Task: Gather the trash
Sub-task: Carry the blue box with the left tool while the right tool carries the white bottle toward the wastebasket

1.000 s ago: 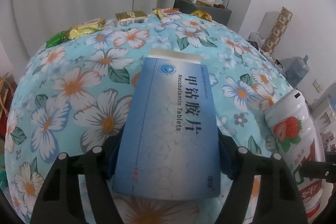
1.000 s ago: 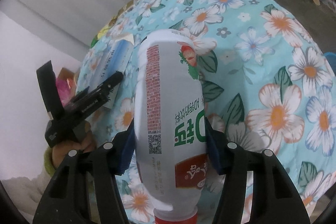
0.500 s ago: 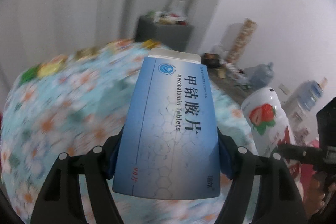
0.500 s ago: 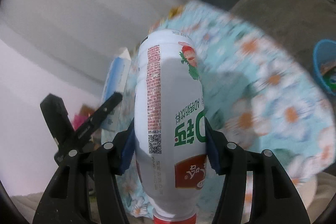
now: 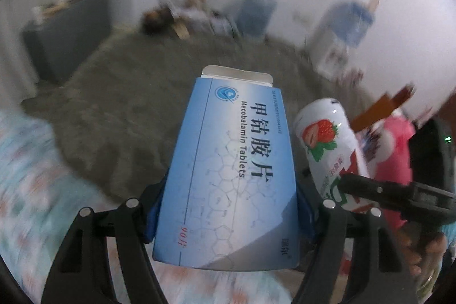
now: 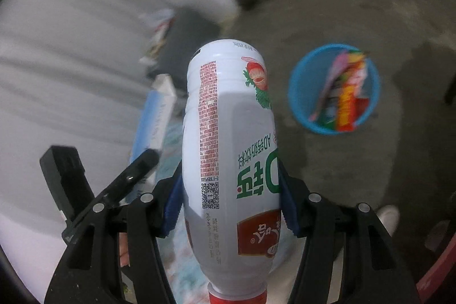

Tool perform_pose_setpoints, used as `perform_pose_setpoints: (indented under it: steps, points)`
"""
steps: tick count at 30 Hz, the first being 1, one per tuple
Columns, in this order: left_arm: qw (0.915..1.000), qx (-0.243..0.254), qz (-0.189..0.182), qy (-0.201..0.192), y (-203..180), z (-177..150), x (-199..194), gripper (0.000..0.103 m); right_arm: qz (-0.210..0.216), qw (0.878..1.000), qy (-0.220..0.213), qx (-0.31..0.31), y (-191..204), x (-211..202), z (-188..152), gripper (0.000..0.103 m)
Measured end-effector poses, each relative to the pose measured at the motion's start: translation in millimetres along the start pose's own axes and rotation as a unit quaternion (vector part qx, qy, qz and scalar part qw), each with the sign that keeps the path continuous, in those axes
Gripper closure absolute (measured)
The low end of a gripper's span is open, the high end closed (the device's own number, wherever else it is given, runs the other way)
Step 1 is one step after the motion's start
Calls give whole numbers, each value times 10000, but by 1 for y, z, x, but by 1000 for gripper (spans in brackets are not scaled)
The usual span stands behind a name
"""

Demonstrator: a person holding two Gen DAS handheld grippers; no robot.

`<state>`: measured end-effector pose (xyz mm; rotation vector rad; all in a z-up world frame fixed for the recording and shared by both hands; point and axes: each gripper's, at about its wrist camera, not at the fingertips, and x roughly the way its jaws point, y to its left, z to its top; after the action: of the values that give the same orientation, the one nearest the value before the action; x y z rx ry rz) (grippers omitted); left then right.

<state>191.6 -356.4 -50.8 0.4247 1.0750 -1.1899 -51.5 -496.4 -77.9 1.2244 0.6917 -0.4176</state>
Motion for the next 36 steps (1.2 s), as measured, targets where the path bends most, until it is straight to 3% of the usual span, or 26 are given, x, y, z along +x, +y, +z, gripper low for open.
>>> perform_pose_setpoints:
  steps: [5,7,9,11,13,16,22,26,29,34,36]
  points:
    - [9976,75,177,662,-17,47,118,31,-281,9989,76,359,-56,49,54,45]
    - [9956,-144,16,922,-13,56,162,29,-365,9985,150,368,-75,73,70,42]
    - [9905,-575,6,1250,-3,61,206,21,-577,9967,126,564,-105,99,84,26]
    - [9867,-949,231,1296,12,61,227,21,-820,9929,252,827,-133,117,87,26]
    - [9832,-1216,234,1344,21,59,233,21,-727,9916,217,1050,-150,115,73,27]
    - [9821,-1236,57,1422,23,57,228,21,-549,9926,99,1081,-156,105,61,27]
    - [9888,-1042,-35,1072,15,56,188,21,-596,9934,-99,973,-148,78,55,27]
    - [9923,-913,-189,813,11,52,149,21,-1141,9917,-211,546,-143,82,55,27]
    - [9937,-817,-404,647,12,49,122,21,-1529,9861,-313,567,-164,82,51,27]
    - [9962,-605,-487,390,22,35,76,19,-1652,9759,-608,1291,-232,63,27,27]
    - [9961,-631,-571,240,29,27,63,18,-1996,9672,-727,1393,-259,58,7,27]
